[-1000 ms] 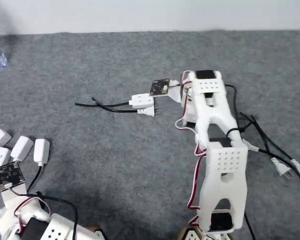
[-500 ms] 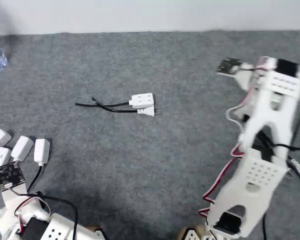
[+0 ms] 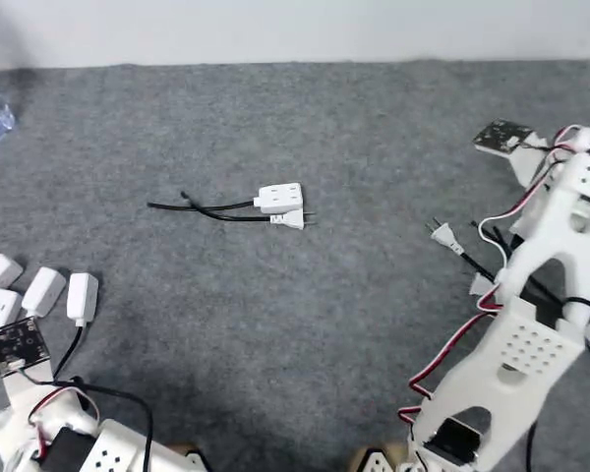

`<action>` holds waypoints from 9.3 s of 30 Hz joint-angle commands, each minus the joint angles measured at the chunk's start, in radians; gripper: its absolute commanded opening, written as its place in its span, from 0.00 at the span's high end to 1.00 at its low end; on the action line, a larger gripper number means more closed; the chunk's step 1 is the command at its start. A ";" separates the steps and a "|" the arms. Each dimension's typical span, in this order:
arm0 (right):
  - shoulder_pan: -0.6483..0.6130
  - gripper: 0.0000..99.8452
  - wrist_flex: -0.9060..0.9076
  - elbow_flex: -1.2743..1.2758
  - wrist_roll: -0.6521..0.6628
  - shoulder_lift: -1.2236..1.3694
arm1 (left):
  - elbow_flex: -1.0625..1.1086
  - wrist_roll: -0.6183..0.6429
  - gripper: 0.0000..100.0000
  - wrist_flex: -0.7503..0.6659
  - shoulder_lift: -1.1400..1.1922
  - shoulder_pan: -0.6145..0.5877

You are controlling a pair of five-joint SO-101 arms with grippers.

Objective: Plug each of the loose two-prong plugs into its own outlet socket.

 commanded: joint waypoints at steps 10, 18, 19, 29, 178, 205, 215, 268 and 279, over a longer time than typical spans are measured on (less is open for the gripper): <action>-0.644 0.68 0.042 -0.048 -0.193 -0.102 | -0.005 -0.014 0.67 0.005 -0.011 0.005; -0.889 0.75 0.027 -0.054 -0.244 0.039 | -0.005 -0.014 0.67 0.005 -0.011 0.005; -0.903 0.75 0.013 -0.054 -0.244 0.062 | -0.005 -0.014 0.67 0.005 -0.011 0.003; -0.917 0.75 -0.117 -0.055 -0.184 0.194 | -0.005 -0.014 0.67 0.005 -0.011 0.002; -0.331 0.71 -1.082 1.476 -1.065 -0.687 | -1.612 -0.563 0.67 -0.446 2.211 1.255; -0.331 0.71 -1.081 1.484 -1.063 -0.685 | -1.270 -0.483 0.85 -0.979 2.228 1.343; -0.331 0.71 -1.079 1.484 -1.063 -0.682 | -1.445 -0.431 0.86 -0.964 2.412 1.324; -0.374 0.71 -1.069 1.485 -0.990 -0.679 | -1.251 -0.299 0.76 -0.661 2.002 1.369; -0.374 0.71 -1.069 1.485 -0.990 -0.679 | -1.395 -0.298 0.76 -0.707 2.171 1.349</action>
